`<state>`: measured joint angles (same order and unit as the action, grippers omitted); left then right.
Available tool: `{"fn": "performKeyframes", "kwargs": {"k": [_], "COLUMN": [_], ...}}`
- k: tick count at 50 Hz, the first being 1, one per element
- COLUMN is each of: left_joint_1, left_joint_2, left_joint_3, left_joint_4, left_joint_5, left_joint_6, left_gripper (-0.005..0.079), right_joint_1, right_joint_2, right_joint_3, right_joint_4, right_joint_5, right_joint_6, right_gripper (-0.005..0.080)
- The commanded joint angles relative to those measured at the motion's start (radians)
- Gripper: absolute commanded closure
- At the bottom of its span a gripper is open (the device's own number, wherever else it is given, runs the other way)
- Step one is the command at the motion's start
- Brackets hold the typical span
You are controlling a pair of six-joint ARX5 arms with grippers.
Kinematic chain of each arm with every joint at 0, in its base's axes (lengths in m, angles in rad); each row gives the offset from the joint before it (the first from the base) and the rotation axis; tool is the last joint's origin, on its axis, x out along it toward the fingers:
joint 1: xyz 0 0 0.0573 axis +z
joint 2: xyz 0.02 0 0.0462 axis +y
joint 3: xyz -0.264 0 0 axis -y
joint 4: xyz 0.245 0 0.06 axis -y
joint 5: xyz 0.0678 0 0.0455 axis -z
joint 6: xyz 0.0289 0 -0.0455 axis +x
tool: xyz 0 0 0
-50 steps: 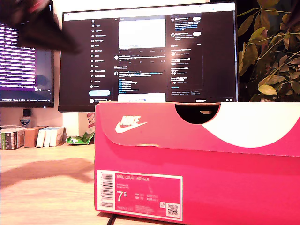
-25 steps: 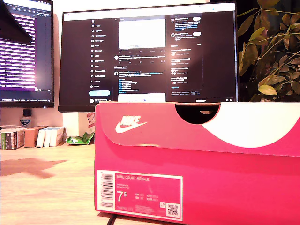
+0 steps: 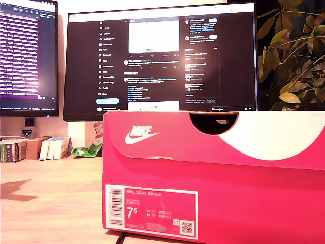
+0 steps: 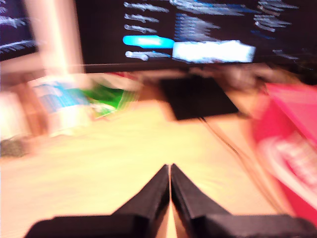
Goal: Close the red shoebox by pushing the lid with your left arm and holding the box in place with your right arm
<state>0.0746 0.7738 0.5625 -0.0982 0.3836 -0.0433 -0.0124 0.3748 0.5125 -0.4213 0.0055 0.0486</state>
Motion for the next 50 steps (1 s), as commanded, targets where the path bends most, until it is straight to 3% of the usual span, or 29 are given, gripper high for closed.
{"fn": "performKeyframes", "kwargs": {"k": [1,6,22,50], "left_joint_1": [-0.027,-0.070,-0.186,-0.196], "left_joint_2": [-0.014,-0.034,-0.107,-0.410], "left_joint_3": [-0.057,-0.090,-0.150,-0.253], "left_joint_4": [0.014,0.017,0.051,-0.017], "left_joint_5": [-0.038,-0.103,-0.148,-0.171], "left_joint_6": [-0.037,-0.060,-0.082,-0.100], "left_gripper": [0.0761,0.0761,0.0761,0.0761], "right_joint_1": [-0.002,-0.001,0.000,0.058], "right_joint_2": [-0.001,-0.014,-0.084,-0.340], "right_joint_3": [-0.030,-0.042,-0.061,-0.158], "right_joint_4": [-0.010,-0.022,-0.063,-0.016], "right_joint_5": [0.004,0.005,0.005,0.009], "right_joint_6": [0.013,0.067,0.095,0.097], "right_gripper": [0.0764,0.0764,0.0764,0.0764]}}
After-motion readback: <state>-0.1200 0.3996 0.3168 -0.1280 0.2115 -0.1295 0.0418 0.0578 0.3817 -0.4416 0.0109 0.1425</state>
